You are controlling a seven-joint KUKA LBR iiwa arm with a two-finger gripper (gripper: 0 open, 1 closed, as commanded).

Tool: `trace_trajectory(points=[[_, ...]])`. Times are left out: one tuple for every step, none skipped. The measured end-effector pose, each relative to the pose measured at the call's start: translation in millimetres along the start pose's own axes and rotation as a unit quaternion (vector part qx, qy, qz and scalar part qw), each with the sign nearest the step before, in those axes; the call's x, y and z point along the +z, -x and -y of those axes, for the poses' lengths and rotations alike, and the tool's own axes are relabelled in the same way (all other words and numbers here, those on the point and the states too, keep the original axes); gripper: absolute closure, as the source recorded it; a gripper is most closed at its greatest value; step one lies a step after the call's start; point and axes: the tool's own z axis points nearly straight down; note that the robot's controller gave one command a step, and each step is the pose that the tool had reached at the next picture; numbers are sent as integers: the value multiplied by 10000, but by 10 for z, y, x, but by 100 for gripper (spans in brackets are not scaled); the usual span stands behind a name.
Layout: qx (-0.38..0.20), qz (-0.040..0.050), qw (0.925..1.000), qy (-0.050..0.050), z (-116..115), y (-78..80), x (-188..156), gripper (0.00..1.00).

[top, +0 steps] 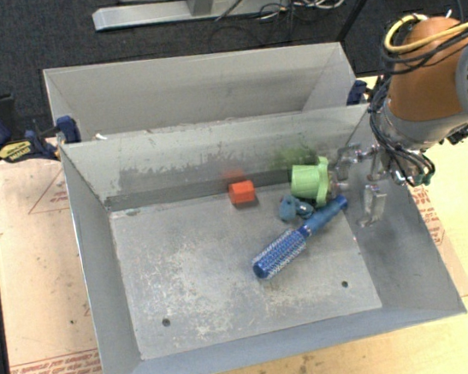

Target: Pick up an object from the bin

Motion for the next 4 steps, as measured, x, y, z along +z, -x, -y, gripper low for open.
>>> trace_trajectory(points=[[-1722, 29, 9851, 2, -623, 240, 775, 0], [-2047, 58, 9788, -21, -363, 358, 447, 0], [-2927, 45, 9562, -3, -1113, -155, -4, 0], [-2425, 12, 9701, 4, -1322, 6, 799, 0]])
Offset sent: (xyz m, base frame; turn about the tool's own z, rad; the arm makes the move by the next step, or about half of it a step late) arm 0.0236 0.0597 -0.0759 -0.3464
